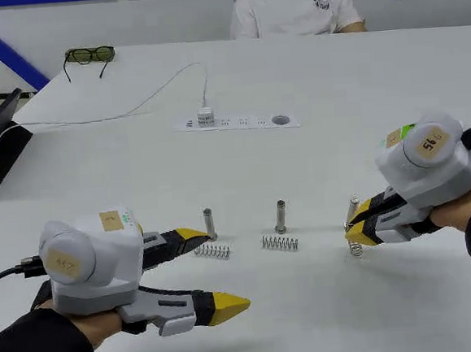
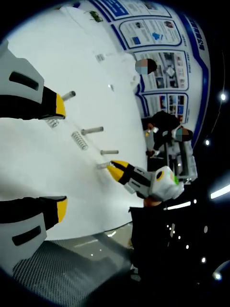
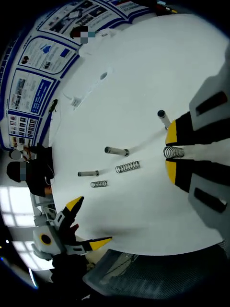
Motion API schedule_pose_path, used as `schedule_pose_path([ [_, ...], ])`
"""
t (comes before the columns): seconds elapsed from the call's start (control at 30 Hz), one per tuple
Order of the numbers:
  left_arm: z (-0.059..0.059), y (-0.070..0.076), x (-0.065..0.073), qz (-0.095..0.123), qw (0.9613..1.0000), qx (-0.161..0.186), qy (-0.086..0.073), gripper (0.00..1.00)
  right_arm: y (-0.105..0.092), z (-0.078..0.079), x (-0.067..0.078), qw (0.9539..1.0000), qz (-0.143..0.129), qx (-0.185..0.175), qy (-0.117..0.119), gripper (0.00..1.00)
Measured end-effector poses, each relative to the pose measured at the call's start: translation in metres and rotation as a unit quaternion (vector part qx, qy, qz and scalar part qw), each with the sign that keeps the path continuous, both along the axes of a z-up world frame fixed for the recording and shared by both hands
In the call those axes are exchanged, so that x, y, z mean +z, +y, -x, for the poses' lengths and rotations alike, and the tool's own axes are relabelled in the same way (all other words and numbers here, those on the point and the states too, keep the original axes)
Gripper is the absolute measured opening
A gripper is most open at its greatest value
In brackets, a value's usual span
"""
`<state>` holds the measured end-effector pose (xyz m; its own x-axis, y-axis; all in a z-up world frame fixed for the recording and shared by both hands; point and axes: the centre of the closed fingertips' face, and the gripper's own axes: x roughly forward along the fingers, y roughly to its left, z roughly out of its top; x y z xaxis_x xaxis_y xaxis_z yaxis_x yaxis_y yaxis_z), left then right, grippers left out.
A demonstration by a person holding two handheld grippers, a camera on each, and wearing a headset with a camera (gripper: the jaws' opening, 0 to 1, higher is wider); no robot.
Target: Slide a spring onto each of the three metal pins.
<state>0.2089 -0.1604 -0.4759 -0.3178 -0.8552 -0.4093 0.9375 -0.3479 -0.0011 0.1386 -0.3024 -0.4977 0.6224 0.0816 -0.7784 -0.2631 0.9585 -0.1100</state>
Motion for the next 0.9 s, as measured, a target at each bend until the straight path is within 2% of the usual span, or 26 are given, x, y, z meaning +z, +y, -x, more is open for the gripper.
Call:
schedule_pose_path([
  [0.27, 0.004, 0.0, 0.0, -0.002, 1.0, -0.004, -0.001, 0.66, 0.001, 0.0, 0.009, 0.999, -0.03, -0.023, -0.025, 0.12],
  [0.7, 0.0, 0.0, 0.003, 0.006, 0.9999, 0.011, 0.005, 0.66, -0.005, 0.002, 0.023, 0.9959, -0.051, -0.054, -0.051, 0.12],
  [0.9, -0.003, 0.002, 0.002, 0.009, 0.9998, 0.018, 0.009, 0.66, -0.008, 0.002, 0.031, 0.9947, -0.052, -0.064, -0.061, 0.12],
])
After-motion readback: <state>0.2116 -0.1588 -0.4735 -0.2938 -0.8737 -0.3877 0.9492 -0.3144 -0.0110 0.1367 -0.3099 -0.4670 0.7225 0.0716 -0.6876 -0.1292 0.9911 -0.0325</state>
